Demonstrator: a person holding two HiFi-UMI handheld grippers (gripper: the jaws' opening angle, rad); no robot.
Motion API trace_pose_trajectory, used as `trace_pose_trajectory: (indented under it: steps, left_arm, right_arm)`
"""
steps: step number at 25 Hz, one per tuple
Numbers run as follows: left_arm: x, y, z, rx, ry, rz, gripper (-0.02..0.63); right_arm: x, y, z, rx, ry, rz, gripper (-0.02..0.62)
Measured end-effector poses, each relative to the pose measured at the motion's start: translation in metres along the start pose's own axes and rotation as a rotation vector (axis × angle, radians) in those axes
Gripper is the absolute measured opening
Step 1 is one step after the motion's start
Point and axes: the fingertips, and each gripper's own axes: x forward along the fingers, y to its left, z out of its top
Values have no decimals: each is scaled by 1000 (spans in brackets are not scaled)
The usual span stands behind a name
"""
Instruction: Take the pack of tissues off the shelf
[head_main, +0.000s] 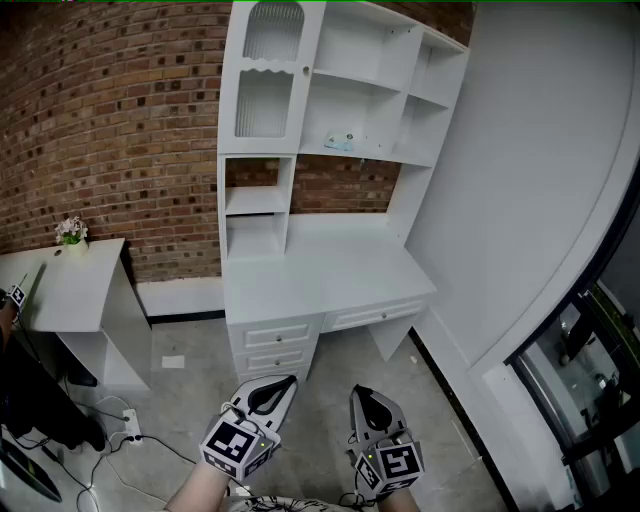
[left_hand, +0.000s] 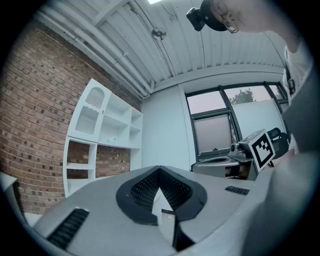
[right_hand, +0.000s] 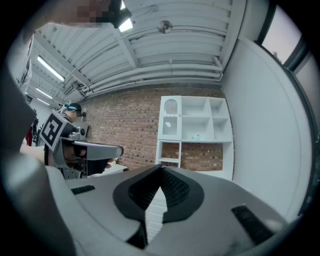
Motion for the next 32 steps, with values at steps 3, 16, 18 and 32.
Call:
trace_pose_trajectory:
  steps: [3, 16, 18, 32]
  left_arm:
    - [2, 3, -2, 14, -3, 7, 14]
    - [3, 17, -4, 17, -11, 12, 14]
    - [3, 23, -5, 8, -8, 15, 14]
    - [42, 58, -19, -24, 19, 96, 13]
  right_arm:
    - [3, 0, -1, 1, -1, 4, 5]
    - [14, -5, -4, 47, -10, -39, 6]
    - [19, -6, -4, 48, -10, -45, 6]
    - [69, -42, -20, 60, 12, 13, 6]
